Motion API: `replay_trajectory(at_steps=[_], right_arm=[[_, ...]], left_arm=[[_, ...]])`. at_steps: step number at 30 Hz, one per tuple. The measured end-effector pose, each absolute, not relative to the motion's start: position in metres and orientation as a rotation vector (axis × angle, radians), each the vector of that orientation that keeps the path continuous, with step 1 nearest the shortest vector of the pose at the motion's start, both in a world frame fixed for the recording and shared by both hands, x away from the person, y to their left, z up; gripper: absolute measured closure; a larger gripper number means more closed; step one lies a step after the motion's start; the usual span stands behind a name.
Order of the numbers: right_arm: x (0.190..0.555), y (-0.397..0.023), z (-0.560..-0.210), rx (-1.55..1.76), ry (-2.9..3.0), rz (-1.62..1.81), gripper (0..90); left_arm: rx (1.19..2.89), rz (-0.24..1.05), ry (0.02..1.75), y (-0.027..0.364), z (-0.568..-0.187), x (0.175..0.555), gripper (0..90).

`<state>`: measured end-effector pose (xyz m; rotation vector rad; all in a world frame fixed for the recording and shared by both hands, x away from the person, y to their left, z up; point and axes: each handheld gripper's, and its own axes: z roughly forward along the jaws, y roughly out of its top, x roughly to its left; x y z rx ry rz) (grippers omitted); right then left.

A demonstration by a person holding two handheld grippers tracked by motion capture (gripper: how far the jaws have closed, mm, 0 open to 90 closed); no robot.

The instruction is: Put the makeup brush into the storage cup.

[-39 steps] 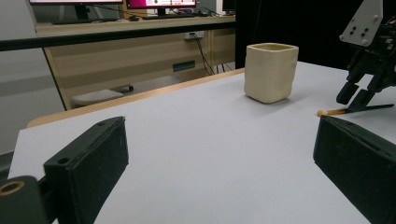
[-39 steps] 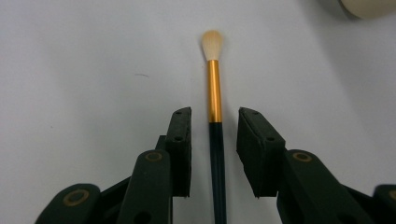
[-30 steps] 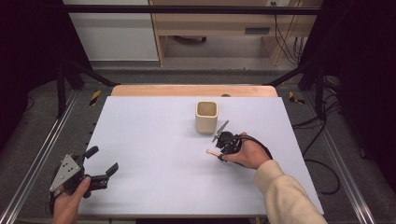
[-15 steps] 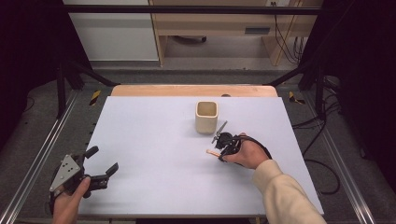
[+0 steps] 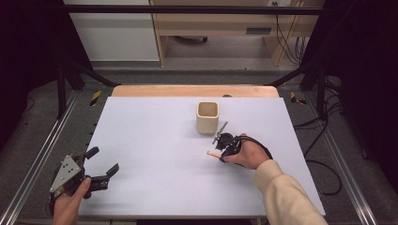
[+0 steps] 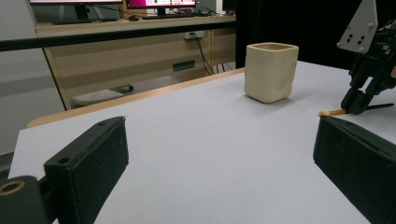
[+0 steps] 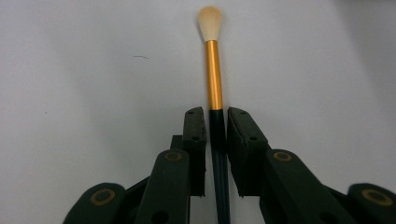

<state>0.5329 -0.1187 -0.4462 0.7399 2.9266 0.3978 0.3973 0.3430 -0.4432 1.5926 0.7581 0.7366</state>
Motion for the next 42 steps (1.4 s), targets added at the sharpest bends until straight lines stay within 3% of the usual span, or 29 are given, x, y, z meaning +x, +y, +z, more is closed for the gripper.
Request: replay_trajectory(at_steps=[15, 30, 42], right_arm=[[0.534, -0.117, -0.446, 0.75, 2.941, 0.383, 83.5], [0.513, -0.138, -0.405, 0.743, 2.806, 0.612, 83.6], [0.508, -0.152, -0.398, 0.736, 2.738, 0.657, 83.6]], left_arm=[[1.593, 0.739, 0.76, 0.343, -0.443, 0.397, 2.5], [1.607, 0.742, 0.759, 0.342, -0.444, 0.397, 2.6], [1.62, 0.744, 0.759, 0.34, -0.446, 0.398, 2.5]])
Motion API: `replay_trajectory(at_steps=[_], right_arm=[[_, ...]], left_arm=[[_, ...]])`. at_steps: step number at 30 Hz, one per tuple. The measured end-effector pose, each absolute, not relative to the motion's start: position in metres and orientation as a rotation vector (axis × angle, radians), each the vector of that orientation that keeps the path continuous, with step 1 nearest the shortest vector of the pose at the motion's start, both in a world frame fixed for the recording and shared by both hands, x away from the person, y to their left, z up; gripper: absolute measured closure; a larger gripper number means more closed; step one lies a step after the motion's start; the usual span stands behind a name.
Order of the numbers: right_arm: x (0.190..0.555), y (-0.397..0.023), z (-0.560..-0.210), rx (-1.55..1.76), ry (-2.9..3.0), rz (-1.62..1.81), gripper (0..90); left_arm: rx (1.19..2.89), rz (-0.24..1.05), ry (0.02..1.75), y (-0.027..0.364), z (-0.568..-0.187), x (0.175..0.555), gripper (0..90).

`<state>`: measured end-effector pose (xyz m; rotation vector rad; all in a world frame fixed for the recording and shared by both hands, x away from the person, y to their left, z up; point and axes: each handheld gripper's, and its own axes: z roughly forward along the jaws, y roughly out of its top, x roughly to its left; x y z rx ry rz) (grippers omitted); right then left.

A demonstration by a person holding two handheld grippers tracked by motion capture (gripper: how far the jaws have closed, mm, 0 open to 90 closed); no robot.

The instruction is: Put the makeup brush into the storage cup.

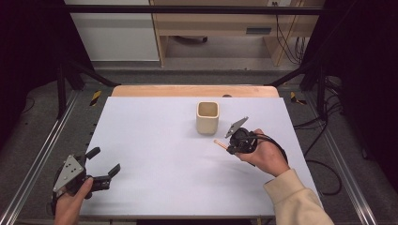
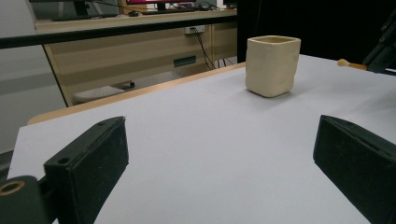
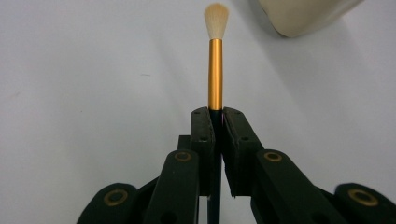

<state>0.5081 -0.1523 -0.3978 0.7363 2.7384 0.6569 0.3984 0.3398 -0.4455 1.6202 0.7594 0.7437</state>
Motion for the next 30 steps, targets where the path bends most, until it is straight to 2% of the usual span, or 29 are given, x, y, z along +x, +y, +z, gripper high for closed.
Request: replay_trajectory(at_steps=[10, 30], right_arm=[[0.503, -0.158, -0.397, 0.712, 2.713, 0.657, 83.6], [0.497, -0.164, -0.38, 0.773, 2.449, 1.012, 83.5]], left_arm=[[1.621, 0.75, 0.765, 0.34, -0.446, 0.397, 2.5], [1.616, 0.751, 0.767, 0.34, -0.446, 0.398, 2.5]])
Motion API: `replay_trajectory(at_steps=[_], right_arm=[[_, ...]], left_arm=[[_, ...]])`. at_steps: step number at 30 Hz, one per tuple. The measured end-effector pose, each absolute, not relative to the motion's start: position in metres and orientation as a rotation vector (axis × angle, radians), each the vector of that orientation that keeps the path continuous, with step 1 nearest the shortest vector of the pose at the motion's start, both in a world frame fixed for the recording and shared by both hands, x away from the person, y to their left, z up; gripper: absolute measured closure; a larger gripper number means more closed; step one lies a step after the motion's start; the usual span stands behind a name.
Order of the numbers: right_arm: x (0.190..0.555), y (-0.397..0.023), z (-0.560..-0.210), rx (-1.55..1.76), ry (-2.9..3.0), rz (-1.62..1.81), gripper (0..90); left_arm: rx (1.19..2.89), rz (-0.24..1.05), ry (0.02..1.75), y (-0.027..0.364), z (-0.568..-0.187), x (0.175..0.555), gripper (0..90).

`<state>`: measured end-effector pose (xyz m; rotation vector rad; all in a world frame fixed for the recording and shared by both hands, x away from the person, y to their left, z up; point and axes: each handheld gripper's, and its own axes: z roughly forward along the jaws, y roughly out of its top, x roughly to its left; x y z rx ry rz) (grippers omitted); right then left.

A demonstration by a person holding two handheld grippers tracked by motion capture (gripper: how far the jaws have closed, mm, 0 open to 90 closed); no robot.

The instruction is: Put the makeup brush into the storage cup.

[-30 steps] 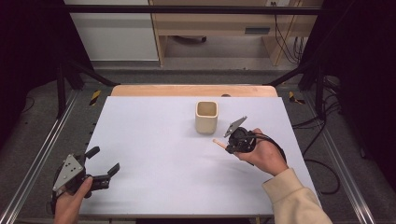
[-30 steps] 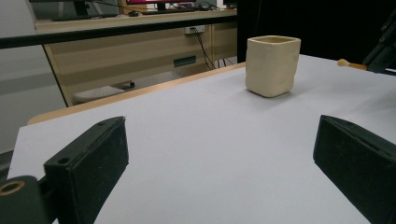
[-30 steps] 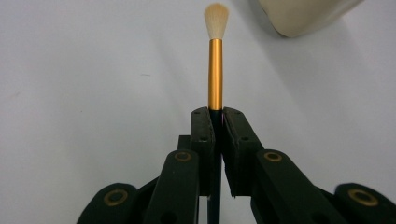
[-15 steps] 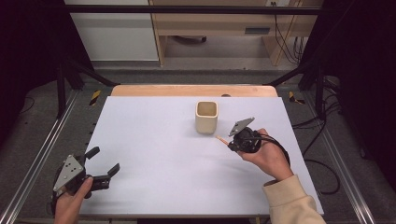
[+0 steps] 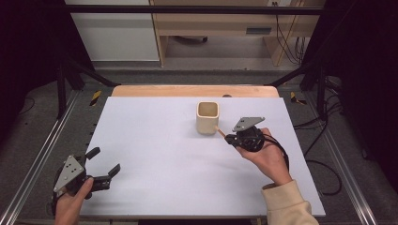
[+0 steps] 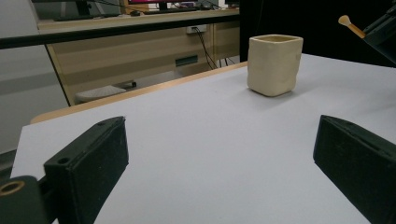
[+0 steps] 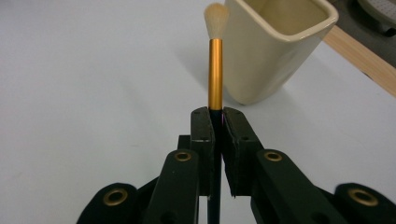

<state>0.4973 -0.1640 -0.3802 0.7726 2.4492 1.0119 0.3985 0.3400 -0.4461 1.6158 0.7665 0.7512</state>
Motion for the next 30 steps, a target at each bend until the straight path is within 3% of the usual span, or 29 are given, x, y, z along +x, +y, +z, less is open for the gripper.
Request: replay_trajectory(at_steps=[30], right_arm=[[0.4978, -0.1704, -0.3818, 0.874, 2.074, 1.422, 83.6]], left_arm=[[1.616, 0.77, 0.772, 0.3406, -0.4448, 0.3973, 2.5]])
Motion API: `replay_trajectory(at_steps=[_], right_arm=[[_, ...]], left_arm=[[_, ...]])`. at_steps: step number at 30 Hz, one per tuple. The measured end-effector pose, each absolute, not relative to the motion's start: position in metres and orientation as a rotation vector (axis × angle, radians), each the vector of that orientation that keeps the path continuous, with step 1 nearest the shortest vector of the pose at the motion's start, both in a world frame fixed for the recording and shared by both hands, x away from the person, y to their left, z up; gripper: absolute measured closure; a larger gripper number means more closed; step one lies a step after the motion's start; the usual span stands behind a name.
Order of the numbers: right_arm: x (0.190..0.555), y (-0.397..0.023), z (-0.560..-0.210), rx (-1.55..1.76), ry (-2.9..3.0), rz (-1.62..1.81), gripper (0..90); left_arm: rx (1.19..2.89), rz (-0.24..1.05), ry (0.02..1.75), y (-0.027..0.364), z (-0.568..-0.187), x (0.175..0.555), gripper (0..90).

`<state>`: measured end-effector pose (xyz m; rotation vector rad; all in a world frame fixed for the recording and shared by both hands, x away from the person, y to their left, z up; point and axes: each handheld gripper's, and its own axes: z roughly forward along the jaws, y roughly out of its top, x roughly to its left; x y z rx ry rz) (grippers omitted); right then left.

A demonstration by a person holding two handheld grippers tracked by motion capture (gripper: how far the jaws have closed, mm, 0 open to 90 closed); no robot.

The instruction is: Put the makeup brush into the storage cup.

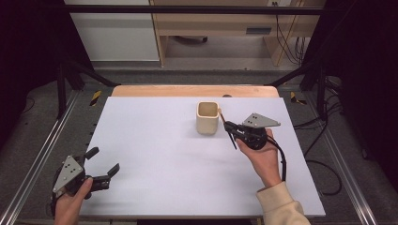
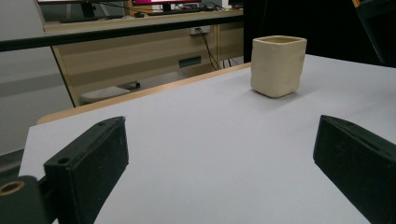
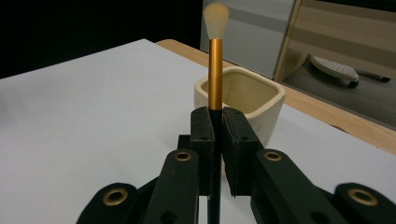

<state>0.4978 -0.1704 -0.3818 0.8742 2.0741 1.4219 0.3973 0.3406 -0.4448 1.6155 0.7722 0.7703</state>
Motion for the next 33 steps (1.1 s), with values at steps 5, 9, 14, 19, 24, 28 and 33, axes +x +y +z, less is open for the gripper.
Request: replay_trajectory(at_steps=[5, 9, 14, 19, 24, 28, 33], right_arm=[[0.502, -0.163, -0.38, 0.871, 2.061, 1.441, 83.5], [0.509, -0.156, -0.372, 0.853, 2.042, 1.442, 83.6], [0.516, -0.153, -0.365, 0.843, 2.043, 1.432, 83.5], [0.521, -0.153, -0.358, 0.828, 2.029, 1.415, 83.6], [0.525, -0.152, -0.349, 0.805, 2.0, 1.427, 83.5], [0.528, -0.149, -0.343, 0.799, 1.99, 1.436, 83.5], [0.532, -0.146, -0.335, 0.786, 1.973, 1.439, 83.6]], left_arm=[[1.615, 0.776, 0.777, 0.341, -0.445, 0.397, 2.5], [1.614, 0.776, 0.777, 0.342, -0.445, 0.397, 2.5], [1.611, 0.775, 0.778, 0.342, -0.445, 0.397, 2.5], [1.608, 0.778, 0.779, 0.343, -0.444, 0.397, 2.5], [1.607, 0.777, 0.78, 0.343, -0.444, 0.397, 2.5], [1.603, 0.779, 0.781, 0.344, -0.444, 0.396, 2.5], [1.603, 0.778, 0.783, 0.344, -0.444, 0.396, 2.5]])
